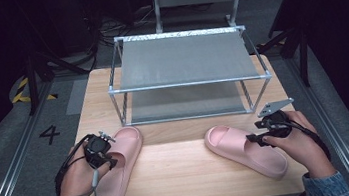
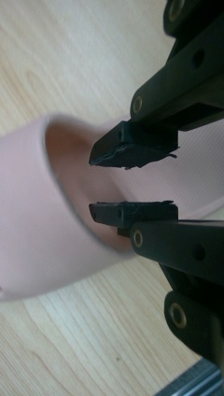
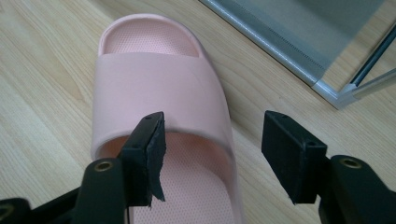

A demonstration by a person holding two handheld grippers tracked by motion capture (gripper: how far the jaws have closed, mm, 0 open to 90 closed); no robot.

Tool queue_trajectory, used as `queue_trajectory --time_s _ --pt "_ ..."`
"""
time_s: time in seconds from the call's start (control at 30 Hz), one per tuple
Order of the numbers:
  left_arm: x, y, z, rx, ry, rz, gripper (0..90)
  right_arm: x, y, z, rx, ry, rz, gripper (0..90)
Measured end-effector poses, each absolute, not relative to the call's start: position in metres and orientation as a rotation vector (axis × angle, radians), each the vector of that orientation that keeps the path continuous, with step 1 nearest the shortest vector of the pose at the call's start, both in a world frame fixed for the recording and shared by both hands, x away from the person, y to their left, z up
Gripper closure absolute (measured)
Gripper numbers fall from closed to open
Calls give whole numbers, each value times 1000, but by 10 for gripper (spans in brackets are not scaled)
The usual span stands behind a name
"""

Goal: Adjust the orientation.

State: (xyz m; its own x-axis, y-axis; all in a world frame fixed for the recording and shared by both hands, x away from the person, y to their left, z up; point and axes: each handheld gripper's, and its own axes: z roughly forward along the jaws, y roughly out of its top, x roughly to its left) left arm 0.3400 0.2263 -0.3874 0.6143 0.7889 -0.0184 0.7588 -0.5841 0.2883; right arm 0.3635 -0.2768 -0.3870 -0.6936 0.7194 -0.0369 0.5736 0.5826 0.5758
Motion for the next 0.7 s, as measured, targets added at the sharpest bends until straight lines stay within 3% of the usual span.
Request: queue_trajectory --time_s 0.1,0.23,0.4,0.53,0.7 --pt "339 218 -391 2559 1227 69 664 364 -276 -388 1064 2551 781 406" --pt "343 212 -398 2541 1186 74 611 362 -276 -387 1063 2550 787 406" --pt "347 205 -408 2515 1142 27 611 361 -278 -387 1069 2549 787 406" --pt "351 201 -412 2531 1156 77 770 361 -281 -388 1079 2547 782 406" --pt "352 200 -407 2537 1183 93 818 358 -282 -388 1086 2540 786 406"
